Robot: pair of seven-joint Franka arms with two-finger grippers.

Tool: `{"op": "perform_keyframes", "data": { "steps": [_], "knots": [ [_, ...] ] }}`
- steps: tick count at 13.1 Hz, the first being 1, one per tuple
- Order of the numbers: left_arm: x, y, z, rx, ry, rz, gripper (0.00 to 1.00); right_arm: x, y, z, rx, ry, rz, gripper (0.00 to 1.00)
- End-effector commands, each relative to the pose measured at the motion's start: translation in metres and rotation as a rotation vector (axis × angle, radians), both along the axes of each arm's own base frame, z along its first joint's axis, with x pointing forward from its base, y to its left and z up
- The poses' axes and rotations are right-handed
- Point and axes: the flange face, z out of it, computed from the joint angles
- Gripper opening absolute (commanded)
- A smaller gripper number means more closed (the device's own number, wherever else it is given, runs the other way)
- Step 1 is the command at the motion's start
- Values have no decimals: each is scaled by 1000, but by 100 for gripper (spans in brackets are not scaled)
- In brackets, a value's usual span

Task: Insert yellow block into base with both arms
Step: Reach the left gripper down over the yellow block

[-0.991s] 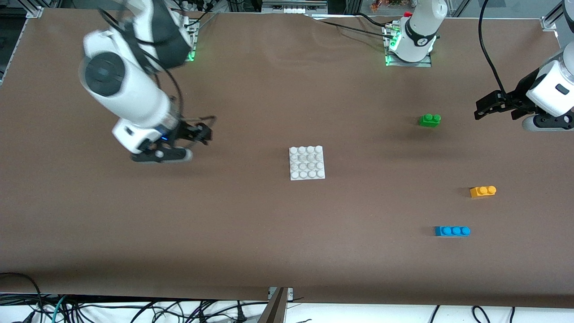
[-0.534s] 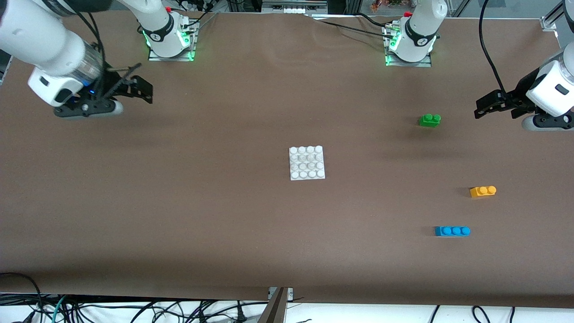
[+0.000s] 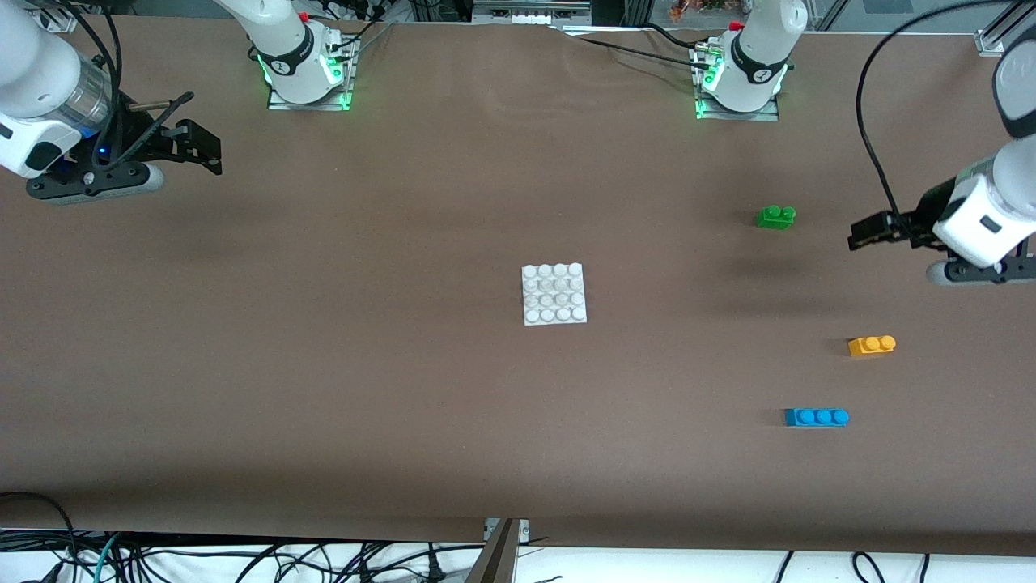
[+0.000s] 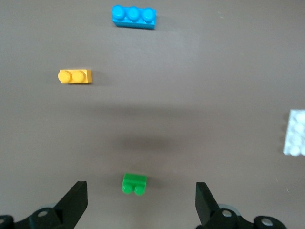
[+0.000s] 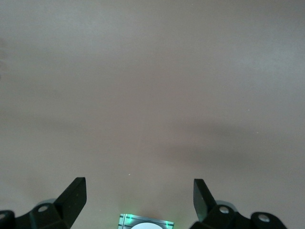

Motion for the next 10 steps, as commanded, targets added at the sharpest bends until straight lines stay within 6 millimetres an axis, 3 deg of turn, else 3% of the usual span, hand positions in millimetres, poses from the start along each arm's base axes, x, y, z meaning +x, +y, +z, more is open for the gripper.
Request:
{"op": "perform_keyframes", "data": {
  "steps": [1,4,6,10],
  "knots": [
    [26,33,-39,49,-38,6,100,-4,-2,7,-19,4,18,99],
    [44,74,-84,57,-75,9,100,-1,-4,6,-13,5,15,99],
    [58,84,-111,69,-121,5,100,-1,-5,9,-10,2,5,99],
    [64,105,-175,55,-92,-46,100,-3,-5,12,-11,4,-36,99]
  ]
}}
